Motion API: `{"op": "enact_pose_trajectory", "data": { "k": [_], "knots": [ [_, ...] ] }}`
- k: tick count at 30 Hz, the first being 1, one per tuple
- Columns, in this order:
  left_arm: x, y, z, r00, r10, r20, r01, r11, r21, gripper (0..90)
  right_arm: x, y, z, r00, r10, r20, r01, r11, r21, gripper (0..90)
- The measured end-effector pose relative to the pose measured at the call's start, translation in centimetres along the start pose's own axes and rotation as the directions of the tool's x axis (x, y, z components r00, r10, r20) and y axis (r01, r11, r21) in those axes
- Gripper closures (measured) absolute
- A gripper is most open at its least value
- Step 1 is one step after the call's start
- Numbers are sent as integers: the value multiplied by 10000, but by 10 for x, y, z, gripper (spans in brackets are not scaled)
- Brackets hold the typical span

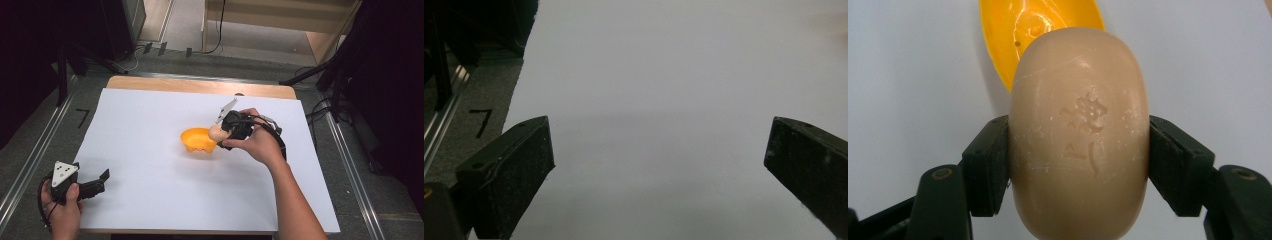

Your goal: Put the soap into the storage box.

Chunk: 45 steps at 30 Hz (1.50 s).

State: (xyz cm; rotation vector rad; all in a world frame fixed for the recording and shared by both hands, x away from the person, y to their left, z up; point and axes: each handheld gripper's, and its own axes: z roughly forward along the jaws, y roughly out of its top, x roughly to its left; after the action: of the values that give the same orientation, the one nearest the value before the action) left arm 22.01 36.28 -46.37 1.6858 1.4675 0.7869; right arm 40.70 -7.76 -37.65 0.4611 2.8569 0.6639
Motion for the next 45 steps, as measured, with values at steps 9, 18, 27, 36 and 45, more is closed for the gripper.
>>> {"op": "enact_pose_trajectory", "data": {
  "k": [9, 18, 27, 36, 45],
  "knots": [
    [0, 0, 0, 10000, -5, 15, 5, 10000, 6, 0, 0, 14, 5, 9993, -367, -73, 366, 9993, -65, 332],
    [0, 0, 0, 10000, -7, 13, 7, 10000, 1, 0, 1, 26, 15, 9971, -714, -265, 711, 9974, -127, 332],
    [0, 0, 0, 10000, 1, 13, -1, 10000, 18, 0, 3, 38, 24, 9902, -1323, -451, 1329, 9911, 105, 332],
    [0, 0, 0, 10000, -28, 29, 28, 10000, 6, 0, 6, 51, 31, 9826, -1778, -532, 1789, 9837, 169, 332],
    [1, 0, 0, 9999, -113, 53, 113, 9999, -6, 0, 6, 56, 41, 9782, -1949, -711, 1982, 9793, 420, 331]
  ]
}}
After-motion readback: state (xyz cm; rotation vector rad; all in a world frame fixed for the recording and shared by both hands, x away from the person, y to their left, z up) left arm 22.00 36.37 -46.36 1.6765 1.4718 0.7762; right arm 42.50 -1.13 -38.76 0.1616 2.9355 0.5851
